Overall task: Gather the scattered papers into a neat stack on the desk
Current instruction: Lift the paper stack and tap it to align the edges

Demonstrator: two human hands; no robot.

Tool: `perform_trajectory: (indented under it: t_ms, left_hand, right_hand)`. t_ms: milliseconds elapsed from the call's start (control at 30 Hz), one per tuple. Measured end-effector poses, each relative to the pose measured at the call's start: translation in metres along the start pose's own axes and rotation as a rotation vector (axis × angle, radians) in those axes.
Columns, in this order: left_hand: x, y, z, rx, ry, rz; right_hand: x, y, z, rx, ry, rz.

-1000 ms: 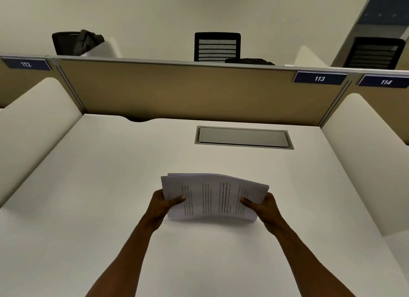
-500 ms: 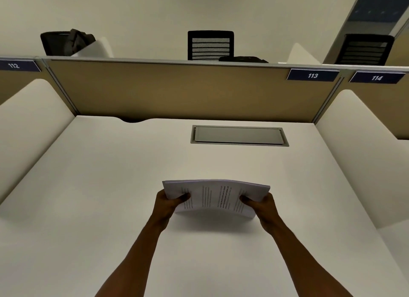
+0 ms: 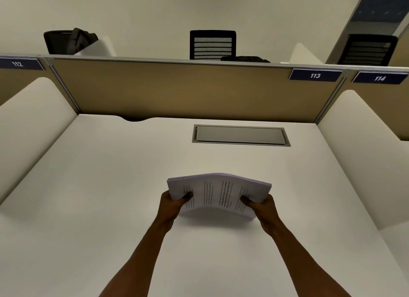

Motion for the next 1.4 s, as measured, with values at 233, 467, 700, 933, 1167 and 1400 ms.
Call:
perform_trajectory:
  t_ms: [233,467,700,933,1167,1400]
  left_hand:
    - [0.01,0.005,0.001,0.008,0.002,0.068]
    - [-0.004,0.006,0.009,-0.015,-0.13,0.04]
    - [-0.079,0.011,0.006,-0.271,-0.556,-0.457]
    - [-0.12,0.015,-0.065,0.332,-1.013,-0.522]
    - [-0.106,0.018,-0.053,0.149,-0.665,-0.492]
    - [-0.097,0.019,-0.026,0.124,-0.205,-0.343]
  right_hand:
    - [-0.004,-0.001,0.001,0.01,0.087,-0.007]
    - [0.014,-0.006,0.013,0.013,0.387,0.095]
    - [0.084,-0.005,0.02,0.082,0.642,0.296]
    - [0.156,0.002,-0.007,0.203,0.905,0.477]
    - [0.179,0.005,-0.002,0.327,0.898,0.432]
    - [0.13,-0.003,0.033,0.529,0.114,0.182]
Point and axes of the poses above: each hand's wrist, its own y-axis away from the middle knuckle, its own z-axis out of the back of the hand, x = y × z, the point moved 2 cm from there along -y, towards the middle knuckle, and after that the axes turned 8 degrees about y, right-handed, at the moved point
